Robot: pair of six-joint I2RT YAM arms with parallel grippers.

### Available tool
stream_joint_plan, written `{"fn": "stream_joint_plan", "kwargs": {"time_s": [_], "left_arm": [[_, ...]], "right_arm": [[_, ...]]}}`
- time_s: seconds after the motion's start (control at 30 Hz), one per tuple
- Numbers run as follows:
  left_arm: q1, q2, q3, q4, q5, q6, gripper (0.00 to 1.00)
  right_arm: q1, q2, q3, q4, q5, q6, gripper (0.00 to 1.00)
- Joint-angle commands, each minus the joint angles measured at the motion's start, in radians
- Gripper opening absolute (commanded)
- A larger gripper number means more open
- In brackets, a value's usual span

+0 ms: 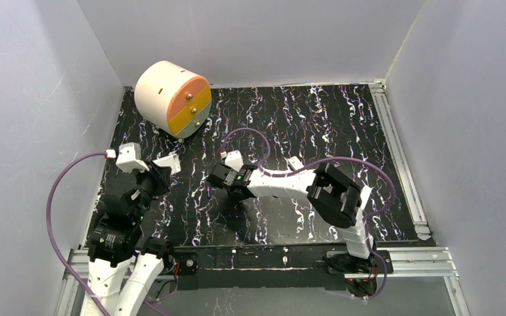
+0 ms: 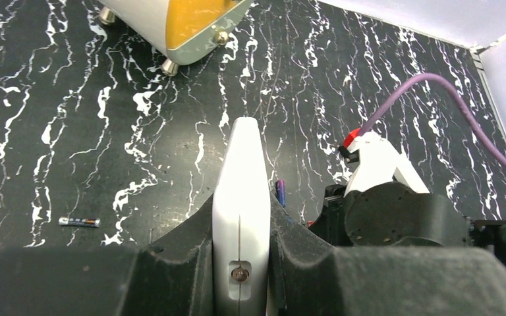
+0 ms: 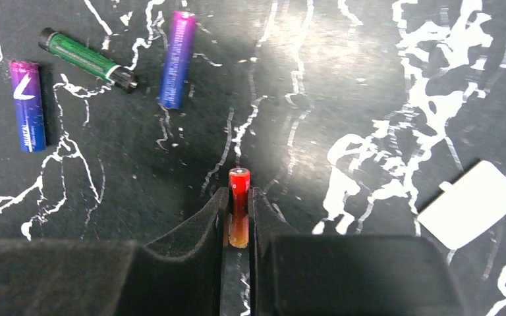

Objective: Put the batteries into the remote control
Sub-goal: Pick up the battery from the center of the board, then load the battery into the remote control.

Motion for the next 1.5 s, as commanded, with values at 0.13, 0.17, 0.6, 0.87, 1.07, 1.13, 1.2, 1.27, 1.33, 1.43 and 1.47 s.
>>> {"fn": "stream_joint_plan", "kwargs": {"time_s": [0.13, 0.17, 0.6, 0.87, 1.07, 1.13, 1.2, 1.27, 1.33, 1.43, 1.47], "left_arm": [[0.002, 0.104, 0.011, 0.080, 0.171, -0.064, 0.00], [0.002, 0.115, 0.010, 0.095, 0.203, -0.080, 0.00], [-0.007, 0.313, -0.089, 0.519, 0.638, -0.345, 0.00], [-0.009, 0.391, -0.125, 0.775, 0.790, -0.567, 0.00], [-0.010, 0.419, -0.130, 0.877, 0.853, -0.678, 0.00], [-0.010, 0.423, -0.138, 0.920, 0.871, -0.713, 0.00], [-0.009, 0.423, -0.146, 0.949, 0.879, -0.734, 0.00], [-0.010, 0.419, -0.147, 0.961, 0.877, -0.735, 0.00], [-0.010, 0.413, -0.144, 0.966, 0.862, -0.736, 0.00], [-0.010, 0.421, -0.135, 0.981, 0.861, -0.764, 0.00], [-0.009, 0.426, -0.131, 0.987, 0.863, -0.776, 0.00]], "right_arm": [[-0.086, -0.317, -0.173, 0.088, 0.080, 0.046, 0.19], [-0.100, -0.358, -0.201, 0.108, 0.083, 0.047, 0.19], [-0.202, -0.791, -0.355, 0.343, -0.012, -0.004, 0.21], [-0.201, -0.877, -0.378, 0.517, -0.149, -0.013, 0.22], [-0.202, -0.895, -0.359, 0.613, -0.205, -0.034, 0.23], [-0.202, -0.882, -0.342, 0.622, -0.217, -0.047, 0.23], [-0.202, -0.872, -0.331, 0.634, -0.231, -0.061, 0.24], [-0.202, -0.860, -0.325, 0.655, -0.240, -0.079, 0.24], [-0.202, -0.845, -0.310, 0.659, -0.243, -0.107, 0.24], [-0.202, -0.828, -0.294, 0.671, -0.250, -0.146, 0.24], [-0.201, -0.823, -0.292, 0.681, -0.253, -0.157, 0.24]]}}
